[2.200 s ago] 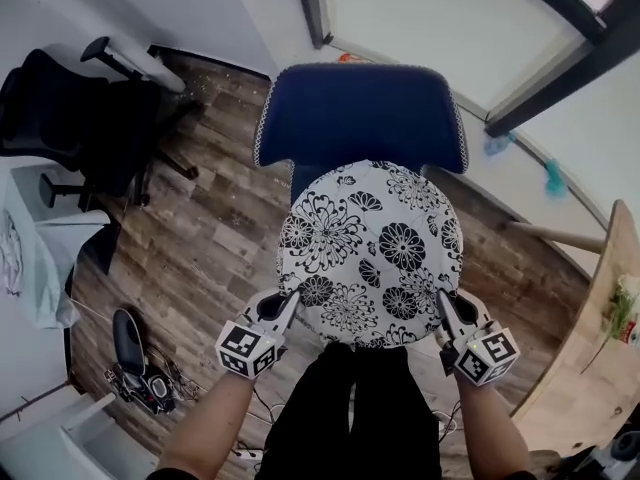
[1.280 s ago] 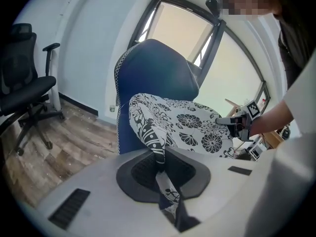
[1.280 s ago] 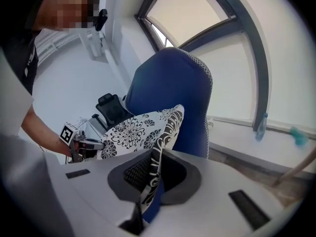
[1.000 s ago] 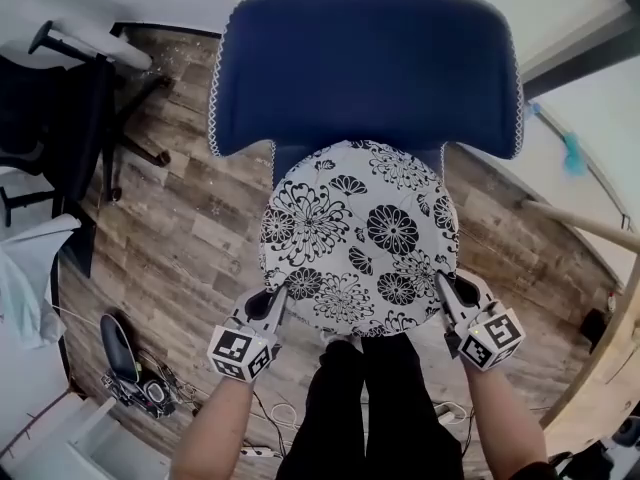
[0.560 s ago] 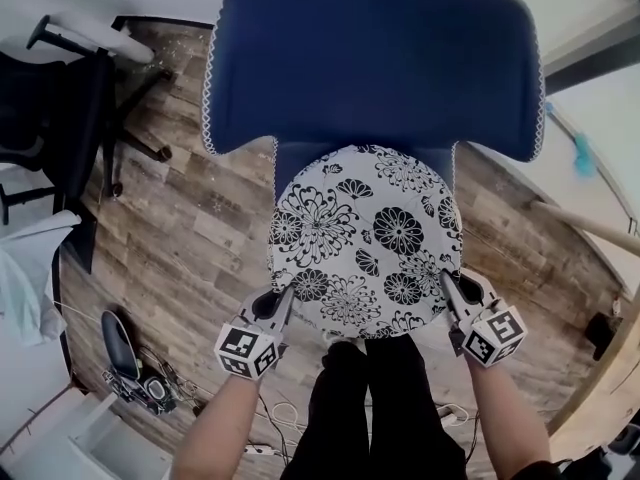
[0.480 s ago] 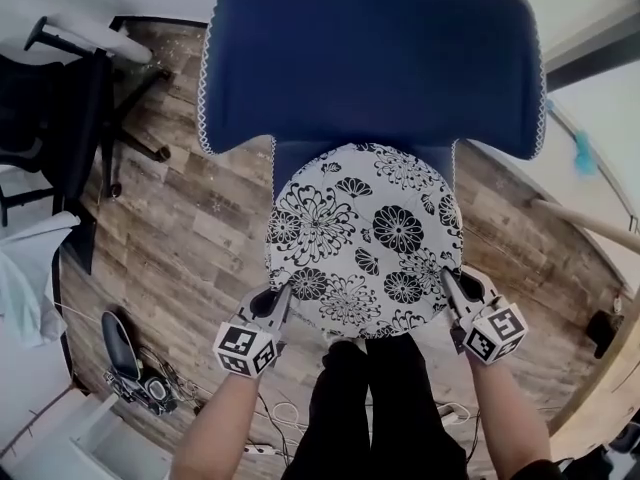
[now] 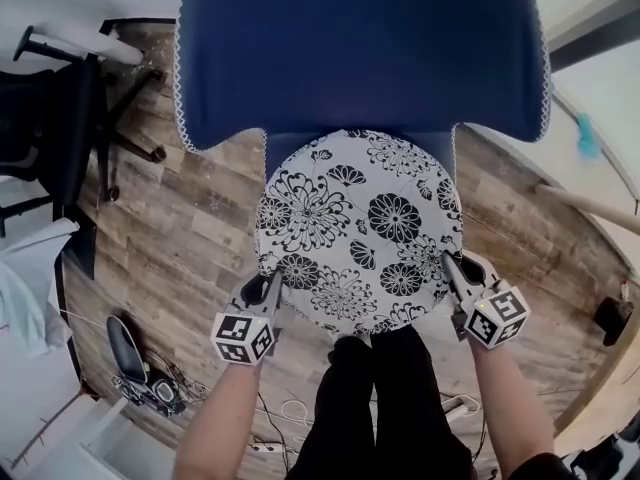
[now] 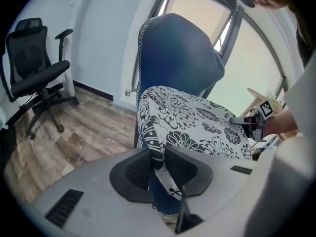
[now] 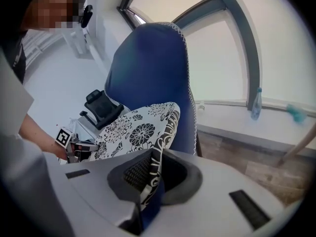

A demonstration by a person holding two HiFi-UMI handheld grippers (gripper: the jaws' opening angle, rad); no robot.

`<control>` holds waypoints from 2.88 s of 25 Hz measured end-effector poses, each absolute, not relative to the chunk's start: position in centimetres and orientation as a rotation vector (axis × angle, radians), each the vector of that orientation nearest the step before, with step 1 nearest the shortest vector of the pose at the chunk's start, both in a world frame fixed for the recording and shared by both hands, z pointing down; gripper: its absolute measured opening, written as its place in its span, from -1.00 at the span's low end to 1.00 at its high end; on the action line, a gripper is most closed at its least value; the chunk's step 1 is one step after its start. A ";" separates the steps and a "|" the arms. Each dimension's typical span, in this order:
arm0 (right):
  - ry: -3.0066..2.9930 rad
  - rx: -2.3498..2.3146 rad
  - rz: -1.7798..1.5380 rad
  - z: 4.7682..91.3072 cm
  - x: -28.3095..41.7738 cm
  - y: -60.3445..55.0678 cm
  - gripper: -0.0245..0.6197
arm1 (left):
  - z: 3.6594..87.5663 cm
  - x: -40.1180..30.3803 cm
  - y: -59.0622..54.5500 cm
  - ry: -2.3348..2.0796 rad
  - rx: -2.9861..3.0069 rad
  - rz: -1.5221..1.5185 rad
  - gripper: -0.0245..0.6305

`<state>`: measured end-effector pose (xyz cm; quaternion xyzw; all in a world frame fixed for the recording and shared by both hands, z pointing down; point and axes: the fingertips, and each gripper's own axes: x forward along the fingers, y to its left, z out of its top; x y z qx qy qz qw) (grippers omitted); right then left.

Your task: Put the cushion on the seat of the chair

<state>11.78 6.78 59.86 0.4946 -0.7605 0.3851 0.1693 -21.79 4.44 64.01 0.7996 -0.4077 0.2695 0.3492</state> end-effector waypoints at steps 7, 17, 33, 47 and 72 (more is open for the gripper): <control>-2.125 1.443 1.135 60.8 11.8 7.2 -0.80 | 64.7 -25.1 3.7 -1.234 1.904 0.648 -0.59; -2.014 1.490 1.159 61.5 12.6 7.1 -0.73 | 62.7 -29.8 1.6 -1.349 1.889 0.623 -0.59; -2.093 1.655 0.891 51.4 15.3 4.9 -0.43 | 50.7 -25.5 0.5 -1.335 2.154 0.596 -0.59; -2.315 1.712 0.628 29.8 12.0 6.1 -0.57 | 32.0 -23.5 0.9 -1.332 2.501 0.472 -0.61; -2.506 1.715 0.324 11.0 8.3 9.1 -0.84 | 15.7 -22.7 4.8 -1.310 2.619 0.229 -0.77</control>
